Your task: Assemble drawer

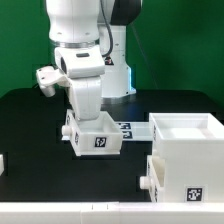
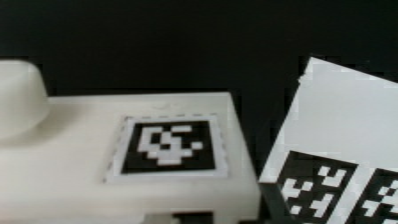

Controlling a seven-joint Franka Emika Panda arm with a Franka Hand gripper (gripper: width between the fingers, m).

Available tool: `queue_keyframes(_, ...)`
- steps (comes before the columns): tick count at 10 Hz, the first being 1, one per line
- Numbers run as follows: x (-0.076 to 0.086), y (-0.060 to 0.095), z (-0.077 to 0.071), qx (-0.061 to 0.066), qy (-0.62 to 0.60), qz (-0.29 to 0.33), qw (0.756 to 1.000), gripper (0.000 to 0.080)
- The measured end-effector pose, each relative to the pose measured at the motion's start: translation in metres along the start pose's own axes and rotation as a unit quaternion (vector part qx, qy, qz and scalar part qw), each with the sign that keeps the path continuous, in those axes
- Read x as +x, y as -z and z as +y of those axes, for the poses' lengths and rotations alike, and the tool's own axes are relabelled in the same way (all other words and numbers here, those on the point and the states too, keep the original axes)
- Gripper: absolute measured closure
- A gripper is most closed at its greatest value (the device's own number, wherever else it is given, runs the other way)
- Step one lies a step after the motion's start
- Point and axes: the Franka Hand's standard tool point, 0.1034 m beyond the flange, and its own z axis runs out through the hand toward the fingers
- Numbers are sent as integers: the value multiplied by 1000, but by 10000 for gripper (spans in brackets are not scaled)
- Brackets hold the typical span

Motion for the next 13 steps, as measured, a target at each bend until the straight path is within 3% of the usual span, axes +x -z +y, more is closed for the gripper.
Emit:
queue_keyframes(3, 0, -1, 0, 1, 0, 1, 1000, 761)
queue_keyframes(4, 1, 1, 0, 11, -16, 2, 1000, 761)
queue_keyframes(5, 4, 9, 8, 57, -63, 3, 996, 761)
queue_keyframes(7, 6, 24, 48, 83, -76, 19, 993, 761)
queue_keyframes(8, 0, 41, 62, 92, -68, 21, 993, 761)
queue_keyframes(9, -11, 56, 71, 73, -41, 16, 996, 761)
queue_keyframes(13, -10, 54, 70, 74, -43, 17, 996, 761)
